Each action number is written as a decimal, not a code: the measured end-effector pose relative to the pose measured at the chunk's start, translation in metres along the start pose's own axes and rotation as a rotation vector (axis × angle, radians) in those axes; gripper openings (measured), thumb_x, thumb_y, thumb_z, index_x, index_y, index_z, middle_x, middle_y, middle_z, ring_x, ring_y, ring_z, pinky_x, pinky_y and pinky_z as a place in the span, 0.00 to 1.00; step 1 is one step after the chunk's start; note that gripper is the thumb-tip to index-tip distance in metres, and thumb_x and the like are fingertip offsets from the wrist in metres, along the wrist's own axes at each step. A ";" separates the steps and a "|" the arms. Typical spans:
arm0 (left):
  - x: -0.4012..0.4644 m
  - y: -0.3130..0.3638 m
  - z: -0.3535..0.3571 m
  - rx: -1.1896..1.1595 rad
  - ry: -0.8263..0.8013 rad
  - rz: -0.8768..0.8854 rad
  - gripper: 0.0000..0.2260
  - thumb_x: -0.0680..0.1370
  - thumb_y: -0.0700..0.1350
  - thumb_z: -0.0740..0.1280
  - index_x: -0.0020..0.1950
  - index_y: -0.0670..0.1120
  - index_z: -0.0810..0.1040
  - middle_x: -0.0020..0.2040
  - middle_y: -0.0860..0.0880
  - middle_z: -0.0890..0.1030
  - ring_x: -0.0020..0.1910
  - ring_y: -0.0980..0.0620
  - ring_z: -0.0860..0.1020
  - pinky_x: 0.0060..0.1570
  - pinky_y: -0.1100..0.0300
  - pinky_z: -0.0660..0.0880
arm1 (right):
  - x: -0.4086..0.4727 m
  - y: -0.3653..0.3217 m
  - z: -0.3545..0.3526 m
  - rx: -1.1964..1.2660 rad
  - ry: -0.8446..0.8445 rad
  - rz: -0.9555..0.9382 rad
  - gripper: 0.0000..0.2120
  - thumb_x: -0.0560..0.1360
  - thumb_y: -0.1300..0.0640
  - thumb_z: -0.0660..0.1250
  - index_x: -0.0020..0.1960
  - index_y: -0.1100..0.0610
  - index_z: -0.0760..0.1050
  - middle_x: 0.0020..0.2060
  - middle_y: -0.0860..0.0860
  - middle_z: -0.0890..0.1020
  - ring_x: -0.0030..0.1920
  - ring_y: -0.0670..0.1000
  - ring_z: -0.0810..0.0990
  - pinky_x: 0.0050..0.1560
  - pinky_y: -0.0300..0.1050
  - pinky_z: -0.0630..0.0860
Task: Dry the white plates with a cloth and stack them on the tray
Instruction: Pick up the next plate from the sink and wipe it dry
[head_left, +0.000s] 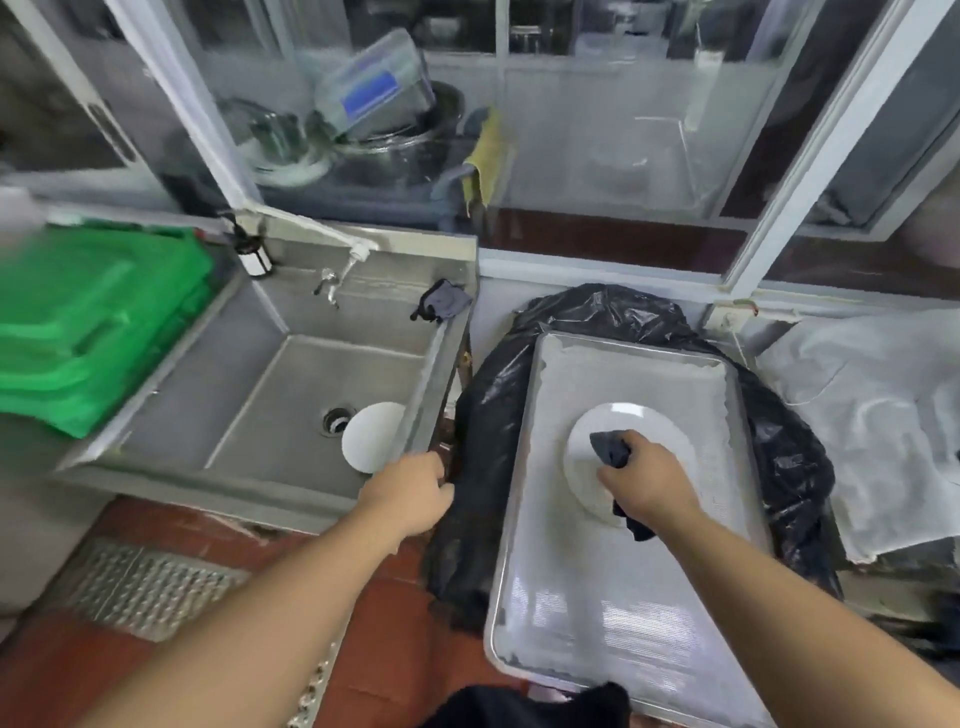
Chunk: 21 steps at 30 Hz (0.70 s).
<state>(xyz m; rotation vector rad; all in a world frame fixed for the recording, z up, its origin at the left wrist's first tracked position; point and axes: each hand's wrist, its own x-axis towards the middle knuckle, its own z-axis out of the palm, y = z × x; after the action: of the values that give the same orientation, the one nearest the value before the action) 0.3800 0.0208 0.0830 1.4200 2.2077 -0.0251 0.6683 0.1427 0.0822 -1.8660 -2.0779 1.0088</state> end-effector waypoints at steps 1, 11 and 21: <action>-0.009 -0.015 -0.004 0.004 0.005 0.005 0.11 0.79 0.55 0.62 0.56 0.52 0.77 0.57 0.49 0.81 0.55 0.42 0.80 0.54 0.49 0.80 | -0.006 -0.017 0.011 0.004 -0.018 -0.022 0.13 0.76 0.58 0.66 0.60 0.50 0.76 0.40 0.56 0.83 0.34 0.59 0.83 0.28 0.48 0.79; -0.127 -0.228 -0.011 -0.005 0.058 -0.164 0.18 0.80 0.57 0.62 0.66 0.51 0.78 0.65 0.47 0.80 0.60 0.44 0.80 0.60 0.49 0.79 | -0.092 -0.194 0.177 -0.215 -0.172 -0.296 0.17 0.77 0.51 0.72 0.65 0.51 0.76 0.46 0.49 0.82 0.42 0.52 0.80 0.43 0.50 0.80; -0.179 -0.364 -0.032 -0.084 0.142 -0.348 0.13 0.82 0.56 0.65 0.62 0.52 0.80 0.60 0.49 0.81 0.45 0.51 0.79 0.41 0.58 0.78 | -0.124 -0.320 0.285 -0.357 -0.350 -0.446 0.21 0.75 0.52 0.68 0.67 0.49 0.73 0.43 0.48 0.79 0.44 0.57 0.78 0.40 0.47 0.74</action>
<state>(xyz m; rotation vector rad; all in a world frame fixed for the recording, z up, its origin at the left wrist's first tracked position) 0.1137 -0.2864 0.0949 1.0071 2.5171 0.0485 0.2782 -0.0725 0.0901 -1.3053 -2.8686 0.9436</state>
